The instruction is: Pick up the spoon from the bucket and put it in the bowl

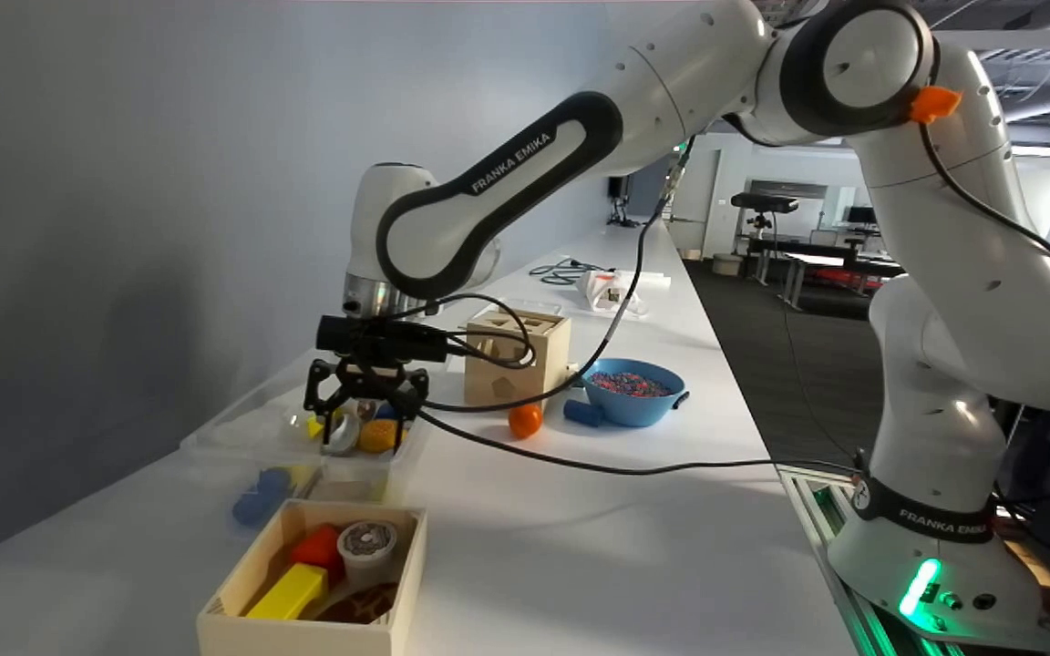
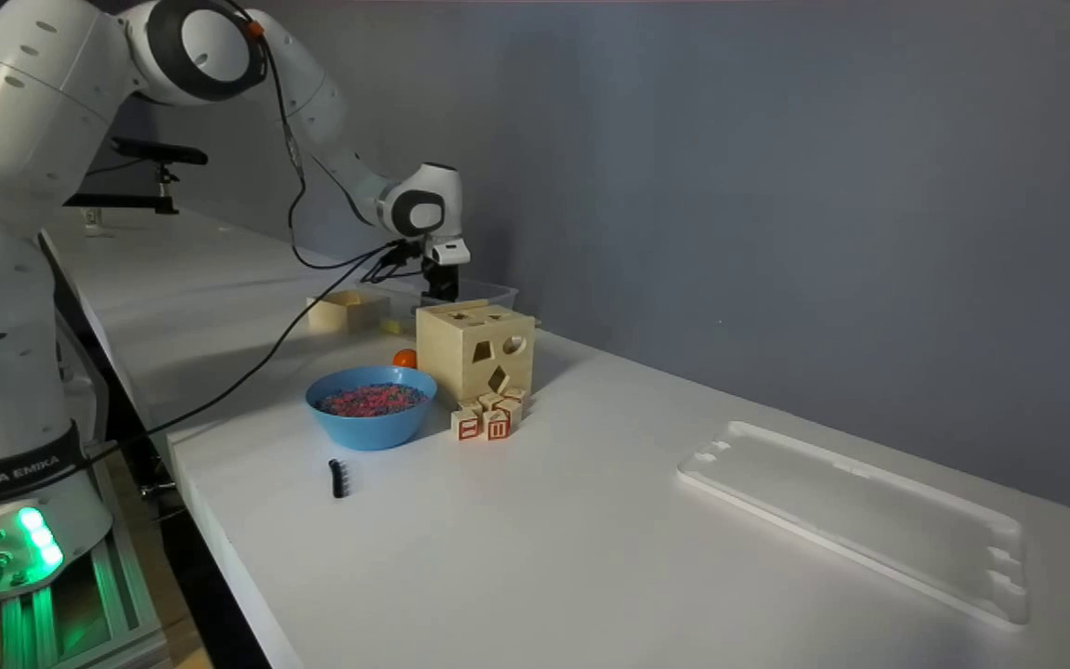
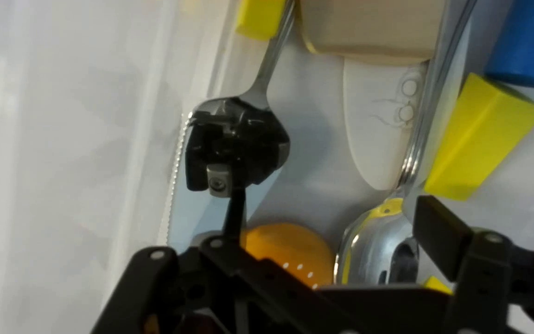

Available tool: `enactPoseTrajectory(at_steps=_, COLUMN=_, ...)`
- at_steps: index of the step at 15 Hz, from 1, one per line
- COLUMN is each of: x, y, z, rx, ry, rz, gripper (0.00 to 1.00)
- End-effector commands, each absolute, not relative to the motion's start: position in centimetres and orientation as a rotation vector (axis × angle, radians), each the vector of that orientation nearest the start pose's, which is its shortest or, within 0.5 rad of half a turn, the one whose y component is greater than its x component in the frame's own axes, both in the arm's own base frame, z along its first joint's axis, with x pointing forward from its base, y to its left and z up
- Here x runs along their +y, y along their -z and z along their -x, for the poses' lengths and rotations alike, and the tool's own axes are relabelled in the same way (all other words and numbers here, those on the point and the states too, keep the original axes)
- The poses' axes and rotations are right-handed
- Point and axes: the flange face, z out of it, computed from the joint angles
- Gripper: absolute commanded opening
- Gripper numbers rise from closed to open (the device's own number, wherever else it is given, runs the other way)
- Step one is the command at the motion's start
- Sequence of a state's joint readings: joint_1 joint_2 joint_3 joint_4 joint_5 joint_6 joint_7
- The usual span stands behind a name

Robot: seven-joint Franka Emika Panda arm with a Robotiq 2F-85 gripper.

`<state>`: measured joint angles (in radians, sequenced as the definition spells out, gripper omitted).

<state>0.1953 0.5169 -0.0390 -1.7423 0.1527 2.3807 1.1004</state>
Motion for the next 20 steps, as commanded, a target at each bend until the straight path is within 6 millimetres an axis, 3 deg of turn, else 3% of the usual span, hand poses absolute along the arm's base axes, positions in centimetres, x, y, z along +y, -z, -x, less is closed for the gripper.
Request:
enactPoseTrajectory(at_steps=1, x=11.2, y=-28.5, z=-68.4, rx=1.515, ry=0.031, rz=2.59, gripper=0.86)
enactPoseTrajectory(at_steps=2, x=11.3, y=-28.5, z=-68.8, rx=1.511, ry=0.03, rz=2.591, gripper=0.83)
enactPoseTrajectory(at_steps=8, x=11.9, y=-28.2, z=-71.0, rx=1.513, ry=-0.074, rz=2.616, gripper=0.84)
enactPoseTrajectory(at_steps=9, x=12.1, y=-27.9, z=-71.3, rx=1.514, ry=-0.115, rz=2.624, gripper=0.78)
enactPoseTrajectory(at_steps=10, x=12.2, y=-27.4, z=-71.5, rx=1.521, ry=-0.158, rz=2.635, gripper=0.59)
enactPoseTrajectory(at_steps=12, x=12.4, y=-26.8, z=-72.0, rx=1.526, ry=-0.216, rz=2.656, gripper=0.53)
enactPoseTrajectory(at_steps=18, x=13.5, y=-28.2, z=-73.8, rx=1.491, ry=-0.211, rz=2.672, gripper=0.1)
enactPoseTrajectory(at_steps=20, x=14.0, y=-28.8, z=-74.0, rx=1.468, ry=-0.186, rz=2.672, gripper=0.0)
